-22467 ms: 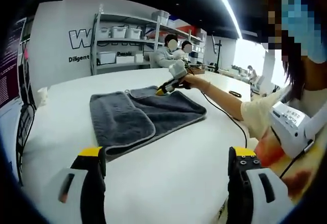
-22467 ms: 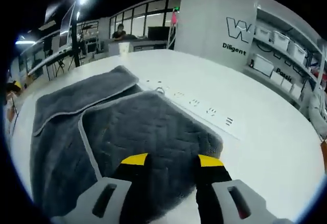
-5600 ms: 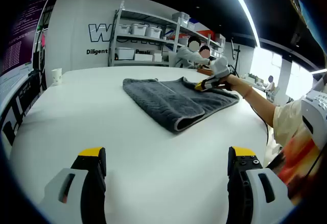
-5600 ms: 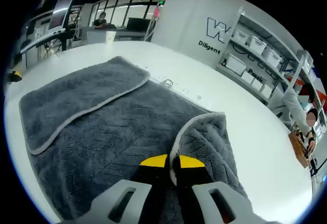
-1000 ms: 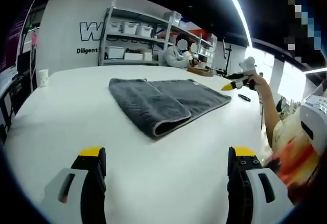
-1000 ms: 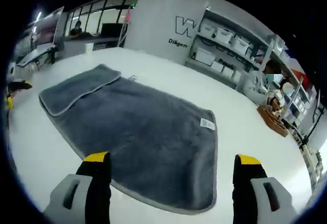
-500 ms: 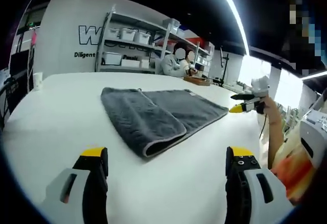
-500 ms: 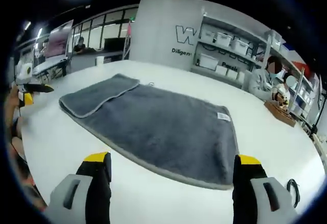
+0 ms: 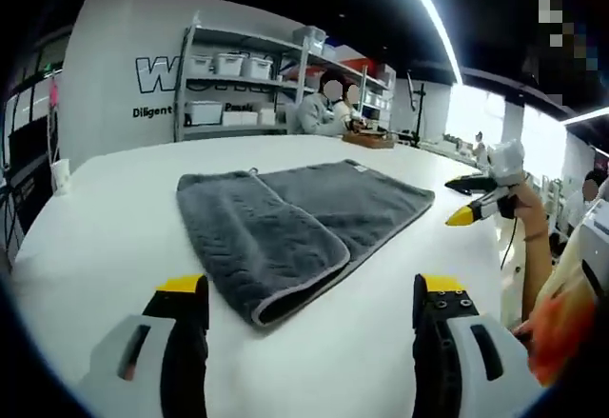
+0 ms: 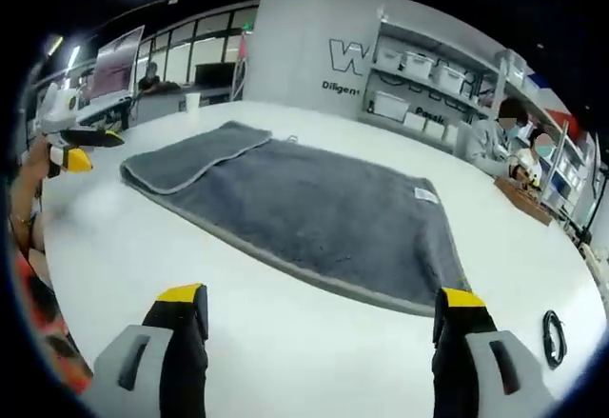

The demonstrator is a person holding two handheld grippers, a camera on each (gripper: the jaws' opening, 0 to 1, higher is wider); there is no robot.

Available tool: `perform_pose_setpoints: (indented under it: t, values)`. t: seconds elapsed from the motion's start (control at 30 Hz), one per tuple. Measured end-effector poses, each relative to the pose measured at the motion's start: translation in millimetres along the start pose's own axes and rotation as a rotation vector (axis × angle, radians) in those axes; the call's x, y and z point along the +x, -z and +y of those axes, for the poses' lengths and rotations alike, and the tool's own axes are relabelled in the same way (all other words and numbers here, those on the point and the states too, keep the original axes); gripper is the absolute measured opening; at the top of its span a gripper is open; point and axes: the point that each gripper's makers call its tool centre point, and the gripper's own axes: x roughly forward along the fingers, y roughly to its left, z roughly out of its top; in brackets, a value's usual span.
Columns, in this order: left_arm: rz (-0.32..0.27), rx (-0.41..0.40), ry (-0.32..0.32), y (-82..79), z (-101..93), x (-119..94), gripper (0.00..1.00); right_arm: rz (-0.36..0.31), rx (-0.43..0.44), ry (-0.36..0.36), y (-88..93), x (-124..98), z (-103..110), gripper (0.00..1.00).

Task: Open the folded towel by lifting each exposed corner and separating the folded layers until the towel lies flat within the target outline without major curled edges

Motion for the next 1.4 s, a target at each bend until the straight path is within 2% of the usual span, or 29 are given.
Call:
perform_pose_setpoints:
  t: [0.1,0.23,0.3,0.47,0.6,0.7,0.87,0.97,1.07,1.2,1.4]
  values:
    - [0.005,0.037,0.008,-2.0,-10.3,13.7,0.78,0.003,0.004,-0.009,3.1,0.6,1.7,0.98]
    - [0.009,0.038,0.011,-3.6,-19.2,31.6,0.76,-0.009,0.021,-0.031,5.1,2.8,8.1,0.99]
    - [0.005,0.034,0.016,-6.0,-25.6,42.0,0.71,-0.014,0.02,-0.056,5.9,3.9,14.2,0.99]
    - [0.006,0.077,-0.034,-7.8,-27.1,60.0,0.52,-0.02,0.023,-0.077,7.9,4.3,19.8,0.99]
    - [0.02,0.092,-0.048,-3.8,-31.9,72.4,0.43,-0.021,0.038,-0.091,11.6,6.3,18.0,0.98]
    - [0.034,0.101,-0.019,-0.4,-41.0,79.6,0.42,-0.011,0.036,-0.08,14.5,5.7,15.2,0.98]
    - [0.044,0.132,-0.029,0.6,-46.3,90.6,0.38,-0.026,0.043,-0.091,12.6,5.1,15.8,0.97]
    - [0.048,0.134,-0.03,1.1,-46.7,92.4,0.34,-0.025,0.041,-0.092,12.9,5.1,15.9,0.97]
    - [0.082,0.146,-0.037,8.8,-47.1,99.3,0.31,-0.027,0.041,-0.094,14.1,5.0,14.8,0.96]
    - [0.078,0.124,-0.027,10.7,-48.9,102.0,0.24,-0.023,0.048,-0.103,17.7,7.9,13.8,0.95]
    - [0.105,0.121,-0.047,20.3,-42.2,106.1,0.15,-0.026,0.057,-0.104,19.3,6.8,13.8,0.95]
